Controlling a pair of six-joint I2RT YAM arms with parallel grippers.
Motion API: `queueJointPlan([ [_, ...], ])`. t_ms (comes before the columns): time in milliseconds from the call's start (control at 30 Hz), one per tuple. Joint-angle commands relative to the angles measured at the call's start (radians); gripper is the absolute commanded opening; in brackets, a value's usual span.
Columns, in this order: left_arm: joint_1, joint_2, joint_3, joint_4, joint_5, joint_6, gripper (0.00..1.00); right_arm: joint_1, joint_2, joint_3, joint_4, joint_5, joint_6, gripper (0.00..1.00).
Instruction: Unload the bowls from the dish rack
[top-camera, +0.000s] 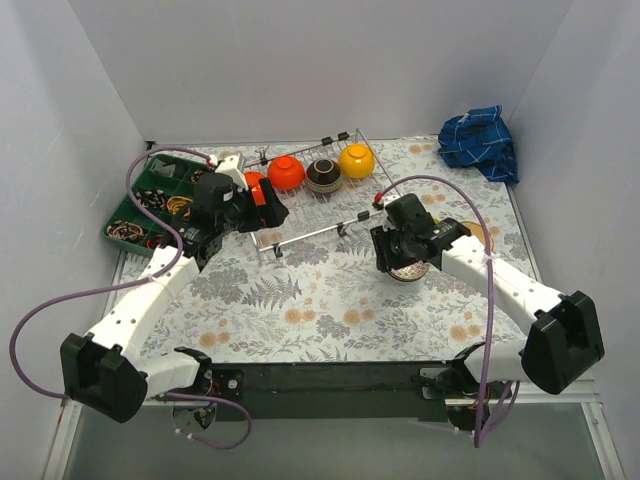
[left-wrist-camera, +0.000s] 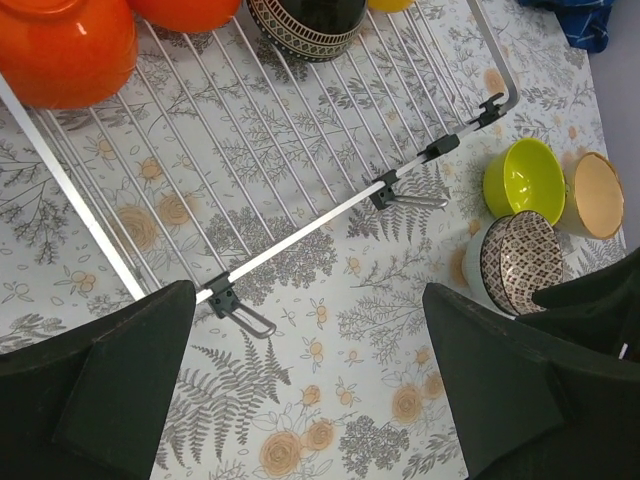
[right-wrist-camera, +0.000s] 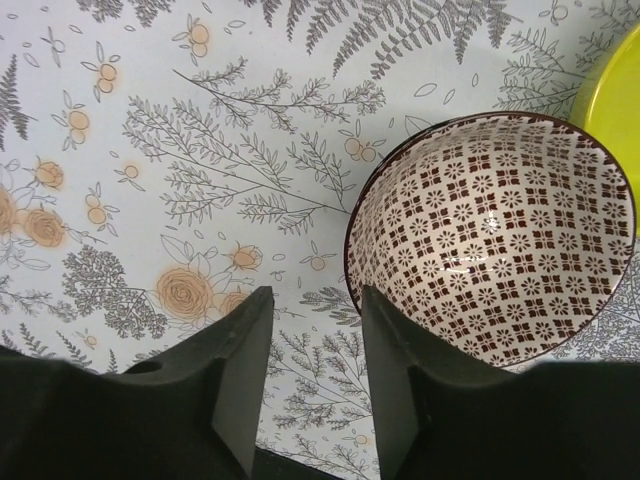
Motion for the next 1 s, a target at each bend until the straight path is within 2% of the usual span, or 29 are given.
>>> queueJointPlan([
  [0, -0.003, 0.066, 0.089, 0.023, 0.031, -0.016, 0.98, 0.000, -0.068, 0.066, 0.061, -0.033, 0.002, 0.52],
  [267, -0.005, 0.212, 0.155, 0.034, 0.010, -0.100, 0.98, -0.018, -0.020, 0.207, 0.087, 0.017, -0.041, 0.77],
  [433, -0.012, 0.373, 0.264, 0.072, -0.036, -0.373, 0.98, -0.037, -0.030, 0.186, 0.135, 0.025, -0.004, 0.89],
  [633, -0.032, 0.582, 0.391, 0.152, -0.062, -0.607, 0.98, -0.044, -0.115, 0.102, 0.182, 0.063, 0.030, 0.93],
  [733, -0.034, 0.649, 0.397, 0.208, -0.071, -0.698, 0.98, -0.048, -0.177, 0.060, 0.198, 0.068, 0.039, 0.95],
  [767, -0.034, 0.663, 0.402, 0.245, -0.116, -0.745, 0.98, -0.048, -0.190, 0.034, 0.207, 0.067, 0.040, 0.94],
  [967, -0.041, 0.812, 0.530, 0.262, -0.217, -0.789, 0.98, -0.052, -0.267, -0.043, 0.205, 0.060, 0.042, 0.95],
])
